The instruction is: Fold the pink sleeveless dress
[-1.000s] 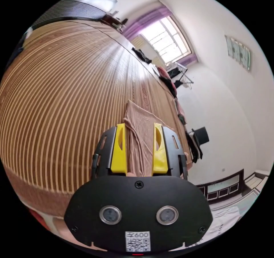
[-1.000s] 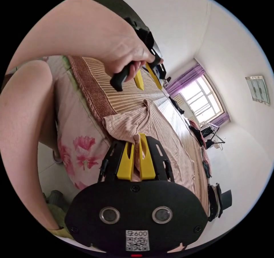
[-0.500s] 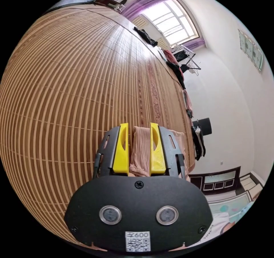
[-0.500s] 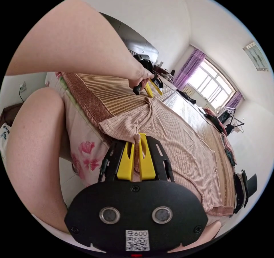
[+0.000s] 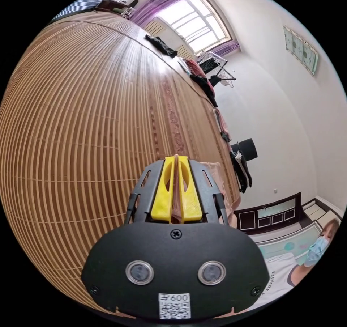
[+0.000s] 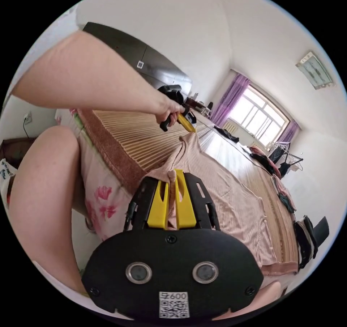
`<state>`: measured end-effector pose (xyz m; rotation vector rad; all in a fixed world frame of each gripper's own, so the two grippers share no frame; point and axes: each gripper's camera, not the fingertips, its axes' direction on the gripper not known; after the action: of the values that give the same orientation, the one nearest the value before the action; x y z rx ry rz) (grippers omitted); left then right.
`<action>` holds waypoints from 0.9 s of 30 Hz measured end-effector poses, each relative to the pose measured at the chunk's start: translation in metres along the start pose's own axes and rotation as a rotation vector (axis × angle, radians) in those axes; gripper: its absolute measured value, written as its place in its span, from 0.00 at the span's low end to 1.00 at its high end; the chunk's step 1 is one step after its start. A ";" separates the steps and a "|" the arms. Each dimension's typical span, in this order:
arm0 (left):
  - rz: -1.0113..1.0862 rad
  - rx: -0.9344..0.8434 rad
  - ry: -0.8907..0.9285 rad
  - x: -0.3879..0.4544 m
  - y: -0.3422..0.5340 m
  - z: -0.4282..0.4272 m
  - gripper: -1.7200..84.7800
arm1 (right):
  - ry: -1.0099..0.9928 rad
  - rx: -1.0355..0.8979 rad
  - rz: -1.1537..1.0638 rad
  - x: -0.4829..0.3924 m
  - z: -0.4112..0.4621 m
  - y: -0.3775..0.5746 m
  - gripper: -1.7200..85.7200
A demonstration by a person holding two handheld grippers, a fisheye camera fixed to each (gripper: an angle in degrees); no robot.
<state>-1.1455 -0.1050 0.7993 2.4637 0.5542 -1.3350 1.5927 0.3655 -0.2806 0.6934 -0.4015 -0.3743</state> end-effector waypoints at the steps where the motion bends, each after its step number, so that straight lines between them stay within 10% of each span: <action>1: 0.007 0.005 0.010 0.005 -0.003 0.002 0.04 | 0.007 0.018 0.021 0.012 -0.014 -0.008 0.01; 27: 0.178 -0.191 0.062 0.061 -0.018 0.286 0.04 | 0.144 0.101 0.836 0.276 -0.230 -0.032 0.01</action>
<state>-1.3336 -0.1977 0.5951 2.3434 0.4423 -1.0883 1.9317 0.3398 -0.3996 0.5878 -0.5365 0.4859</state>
